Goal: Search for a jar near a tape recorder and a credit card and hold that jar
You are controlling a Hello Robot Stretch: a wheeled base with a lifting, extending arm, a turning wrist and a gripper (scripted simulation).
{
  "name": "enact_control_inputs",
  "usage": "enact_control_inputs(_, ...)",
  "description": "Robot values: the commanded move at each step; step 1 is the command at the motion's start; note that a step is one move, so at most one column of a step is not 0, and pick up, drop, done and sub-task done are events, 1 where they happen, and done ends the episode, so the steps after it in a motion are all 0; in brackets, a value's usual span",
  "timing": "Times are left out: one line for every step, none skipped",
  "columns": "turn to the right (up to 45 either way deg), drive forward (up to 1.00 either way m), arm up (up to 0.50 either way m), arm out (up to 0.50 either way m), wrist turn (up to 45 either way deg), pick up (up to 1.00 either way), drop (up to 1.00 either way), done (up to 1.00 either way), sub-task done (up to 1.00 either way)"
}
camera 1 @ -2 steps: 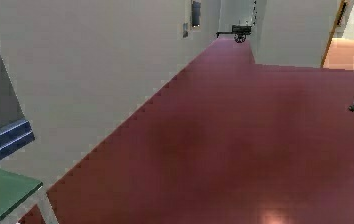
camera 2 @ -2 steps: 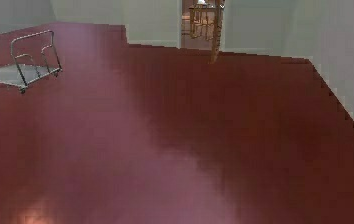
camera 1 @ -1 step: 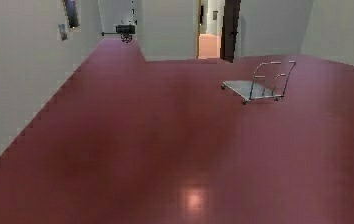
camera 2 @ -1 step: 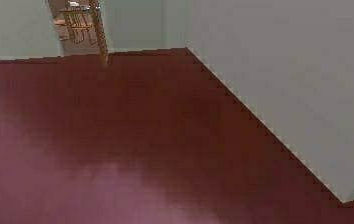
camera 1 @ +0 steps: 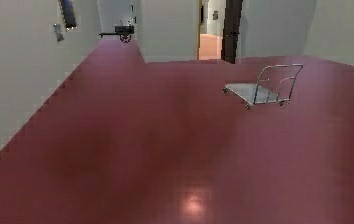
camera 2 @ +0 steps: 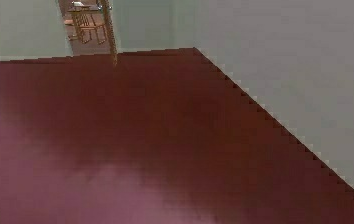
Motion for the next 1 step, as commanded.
enact_control_inputs(6.0,0.0,0.0,0.0,0.0,0.0,0.0,0.0,0.0)
